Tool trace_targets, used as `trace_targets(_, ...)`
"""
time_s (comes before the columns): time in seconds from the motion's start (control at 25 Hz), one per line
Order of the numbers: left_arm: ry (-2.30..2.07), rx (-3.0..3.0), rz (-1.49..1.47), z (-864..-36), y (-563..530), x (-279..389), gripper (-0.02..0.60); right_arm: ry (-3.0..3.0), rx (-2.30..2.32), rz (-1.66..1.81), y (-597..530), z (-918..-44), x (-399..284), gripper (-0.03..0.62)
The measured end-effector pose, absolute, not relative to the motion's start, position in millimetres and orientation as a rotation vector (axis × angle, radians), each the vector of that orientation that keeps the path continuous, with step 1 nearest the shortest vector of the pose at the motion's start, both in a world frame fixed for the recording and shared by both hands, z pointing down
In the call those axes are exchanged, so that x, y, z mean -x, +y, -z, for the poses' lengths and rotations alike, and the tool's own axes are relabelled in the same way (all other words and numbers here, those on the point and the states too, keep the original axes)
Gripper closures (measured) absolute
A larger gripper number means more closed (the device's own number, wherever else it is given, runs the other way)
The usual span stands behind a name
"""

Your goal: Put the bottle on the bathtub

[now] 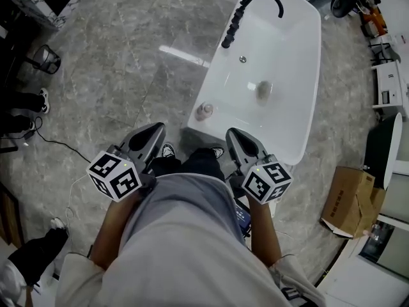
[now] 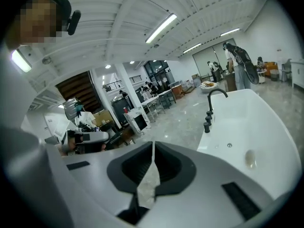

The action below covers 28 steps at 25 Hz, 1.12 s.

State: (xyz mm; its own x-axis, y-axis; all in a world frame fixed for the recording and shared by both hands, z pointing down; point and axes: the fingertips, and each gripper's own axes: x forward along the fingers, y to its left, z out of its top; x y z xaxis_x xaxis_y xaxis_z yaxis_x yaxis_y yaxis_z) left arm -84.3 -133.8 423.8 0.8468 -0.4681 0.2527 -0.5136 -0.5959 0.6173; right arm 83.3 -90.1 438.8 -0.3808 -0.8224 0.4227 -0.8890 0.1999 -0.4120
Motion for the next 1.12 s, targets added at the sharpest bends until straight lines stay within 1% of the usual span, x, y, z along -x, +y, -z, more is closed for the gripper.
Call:
trace_targets(0.4, -0.693, -2.354, -0.161, -431, -139, 78, 0.574, -2.337, -1.692, -0.851, -92, -429, -75, 0.582)
trace_targets(1.12, -0.713, -2.285, -0.135, -437, -150, 91, 0.572, -2.276, -1.737, -0.879, -105, -437, -82, 0.582)
